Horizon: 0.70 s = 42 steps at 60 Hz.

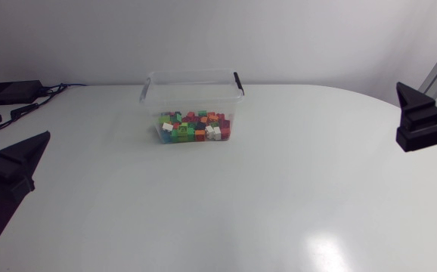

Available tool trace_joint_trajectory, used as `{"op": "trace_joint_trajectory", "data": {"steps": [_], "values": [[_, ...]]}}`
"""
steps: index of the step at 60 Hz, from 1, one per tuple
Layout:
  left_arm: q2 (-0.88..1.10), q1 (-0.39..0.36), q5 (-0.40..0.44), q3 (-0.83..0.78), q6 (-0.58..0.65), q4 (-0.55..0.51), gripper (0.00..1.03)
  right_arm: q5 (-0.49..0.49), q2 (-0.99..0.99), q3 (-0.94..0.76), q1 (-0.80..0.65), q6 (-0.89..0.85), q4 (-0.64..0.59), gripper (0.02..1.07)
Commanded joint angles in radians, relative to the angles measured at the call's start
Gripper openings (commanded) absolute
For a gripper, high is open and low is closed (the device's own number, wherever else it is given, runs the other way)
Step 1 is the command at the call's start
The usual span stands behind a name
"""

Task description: Place the duplo bricks in the container

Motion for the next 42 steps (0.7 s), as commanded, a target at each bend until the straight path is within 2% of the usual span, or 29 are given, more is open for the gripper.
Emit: {"op": "trace_joint_trajectory", "data": {"steps": [1, 15, 24, 42], "values": [[-0.039, 0.023, -0.002, -0.053, -0.041, 0.024, 0.99, 0.006, -0.052, -0.026, -0.011, 0.030, -0.035, 1.02], [-0.131, 0.036, -0.002, -0.145, -0.056, 0.064, 0.99, 0.006, -0.216, -0.121, -0.036, 0.041, -0.070, 1.02], [-0.195, 0.079, -0.002, -0.170, -0.110, 0.089, 0.99, 0.006, -0.319, -0.155, -0.042, 0.041, -0.107, 1.02], [-0.243, 0.043, -0.044, -0.306, -0.182, 0.192, 0.99, -0.123, -0.374, -0.320, -0.141, 0.176, -0.019, 1.02]]}}
